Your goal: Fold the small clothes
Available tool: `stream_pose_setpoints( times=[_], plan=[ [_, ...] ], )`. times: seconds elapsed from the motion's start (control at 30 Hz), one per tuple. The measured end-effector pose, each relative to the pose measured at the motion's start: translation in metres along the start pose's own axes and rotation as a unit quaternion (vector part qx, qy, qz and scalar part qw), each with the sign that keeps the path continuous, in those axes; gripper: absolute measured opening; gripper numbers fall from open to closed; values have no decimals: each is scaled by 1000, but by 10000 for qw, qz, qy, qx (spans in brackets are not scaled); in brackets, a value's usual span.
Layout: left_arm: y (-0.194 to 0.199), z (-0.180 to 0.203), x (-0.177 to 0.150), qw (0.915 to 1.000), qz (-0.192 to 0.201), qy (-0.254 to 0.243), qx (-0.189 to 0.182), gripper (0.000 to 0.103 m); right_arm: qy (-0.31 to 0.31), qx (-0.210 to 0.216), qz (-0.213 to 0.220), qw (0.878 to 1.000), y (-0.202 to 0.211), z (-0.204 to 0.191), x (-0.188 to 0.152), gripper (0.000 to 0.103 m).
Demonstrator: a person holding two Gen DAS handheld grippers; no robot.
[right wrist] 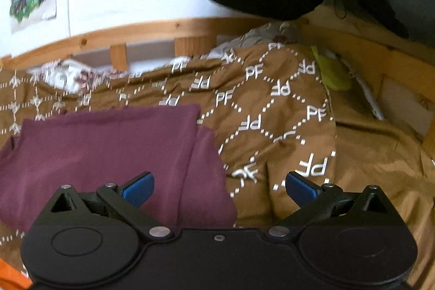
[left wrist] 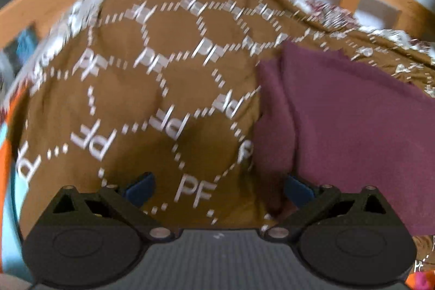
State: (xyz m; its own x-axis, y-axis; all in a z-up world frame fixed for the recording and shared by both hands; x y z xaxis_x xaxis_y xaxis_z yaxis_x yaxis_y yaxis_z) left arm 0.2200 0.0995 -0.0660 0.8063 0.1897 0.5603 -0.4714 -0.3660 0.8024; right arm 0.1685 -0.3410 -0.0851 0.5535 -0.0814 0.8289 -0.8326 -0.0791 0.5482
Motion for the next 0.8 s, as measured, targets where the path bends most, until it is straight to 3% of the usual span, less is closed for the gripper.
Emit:
stream_pose_setpoints(
  times=[0.1,0.2,0.47,0.67,0.73,0.8],
  plan=[
    [-14,-1,-3,9992,-335,-20,196,102,52,-156,-576,9982,-18,-1,-5,102],
    [-18,0,-5,9988,-355,-69,316,102,-140,-266,-1061,9939,-34,6,-11,102],
    [-15,0,-6,9979,-303,-162,552,102,-584,-141,-1017,9930,-31,17,-15,102],
    [10,-13,1,9985,347,307,-282,102,-484,-172,-998,9937,-31,14,-14,102],
    [1,-8,1,9992,180,190,-316,102,-513,-156,-1054,9930,-33,15,-15,102],
    [-11,-1,0,9999,-47,24,-126,102,-546,-140,-1099,9923,-35,16,-16,102]
  ],
)
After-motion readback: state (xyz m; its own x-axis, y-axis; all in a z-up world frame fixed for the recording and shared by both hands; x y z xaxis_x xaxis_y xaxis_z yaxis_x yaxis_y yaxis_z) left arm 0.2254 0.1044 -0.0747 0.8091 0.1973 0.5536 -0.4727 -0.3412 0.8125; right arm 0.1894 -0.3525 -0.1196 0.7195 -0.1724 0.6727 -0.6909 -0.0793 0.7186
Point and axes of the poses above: each gripper's, at about its wrist camera, not at the fingertips, and y roughly against the way its jaws point, z to its right, x to its top, the point moved 1 cm from there along -y, roughly the way its jaws point, and after that the axes turned 14 degrees about x, right-handed, at the moved point
